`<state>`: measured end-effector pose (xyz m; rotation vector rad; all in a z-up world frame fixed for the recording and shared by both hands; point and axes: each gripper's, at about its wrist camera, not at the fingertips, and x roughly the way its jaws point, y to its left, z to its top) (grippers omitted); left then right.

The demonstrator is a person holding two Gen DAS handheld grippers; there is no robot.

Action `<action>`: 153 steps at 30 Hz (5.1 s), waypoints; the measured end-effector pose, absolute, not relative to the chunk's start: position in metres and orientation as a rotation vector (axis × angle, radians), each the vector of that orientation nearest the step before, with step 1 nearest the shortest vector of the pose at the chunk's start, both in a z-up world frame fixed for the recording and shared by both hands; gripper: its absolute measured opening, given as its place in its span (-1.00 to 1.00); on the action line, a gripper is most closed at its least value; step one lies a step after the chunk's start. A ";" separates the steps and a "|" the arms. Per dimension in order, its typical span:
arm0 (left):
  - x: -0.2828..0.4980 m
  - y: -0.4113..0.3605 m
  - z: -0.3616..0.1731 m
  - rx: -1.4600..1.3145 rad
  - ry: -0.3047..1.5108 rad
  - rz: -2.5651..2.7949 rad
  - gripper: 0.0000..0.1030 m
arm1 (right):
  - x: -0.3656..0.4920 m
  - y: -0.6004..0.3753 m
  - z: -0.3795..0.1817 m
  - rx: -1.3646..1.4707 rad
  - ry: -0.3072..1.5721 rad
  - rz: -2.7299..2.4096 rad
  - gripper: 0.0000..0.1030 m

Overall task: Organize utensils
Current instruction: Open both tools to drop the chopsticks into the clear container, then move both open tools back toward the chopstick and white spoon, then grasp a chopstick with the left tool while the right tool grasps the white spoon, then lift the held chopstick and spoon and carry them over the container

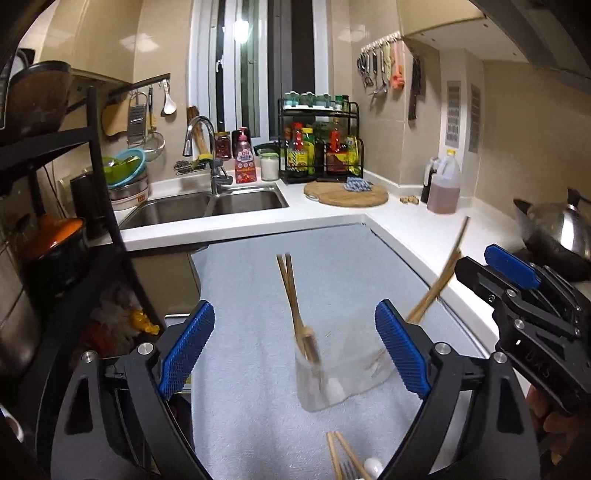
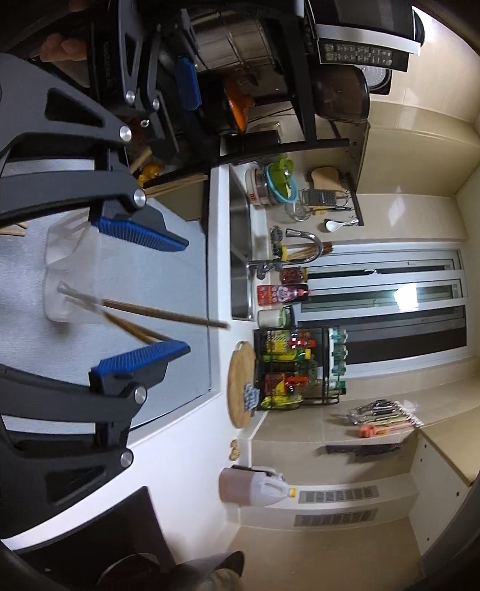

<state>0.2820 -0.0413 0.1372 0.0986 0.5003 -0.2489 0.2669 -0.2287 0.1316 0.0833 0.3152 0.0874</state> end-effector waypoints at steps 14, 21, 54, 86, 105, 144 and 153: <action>0.209 -0.036 0.098 0.113 0.571 -0.202 0.70 | 0.184 -0.230 0.084 0.177 0.455 0.058 0.51; 0.162 -0.031 0.077 0.108 0.602 -0.191 0.70 | 0.138 -0.226 0.060 0.187 0.508 0.050 0.54; 0.101 -0.009 -0.048 0.130 0.737 -0.100 0.70 | 0.079 -0.188 -0.063 0.057 0.700 0.145 -0.15; 0.112 -0.016 -0.066 0.103 0.768 -0.151 0.72 | 0.092 -0.190 -0.075 -0.008 0.686 0.128 -0.14; 0.100 -0.022 -0.068 0.082 0.670 -0.248 -0.80 | 0.071 -0.196 -0.090 0.004 0.484 0.150 -0.40; 0.152 -0.024 0.068 0.057 0.490 -0.304 -0.89 | 0.135 -0.215 0.039 0.101 0.347 0.181 -0.83; 0.189 -0.027 0.090 0.082 0.544 -0.319 -0.89 | 0.184 -0.219 0.063 0.117 0.434 0.202 -0.83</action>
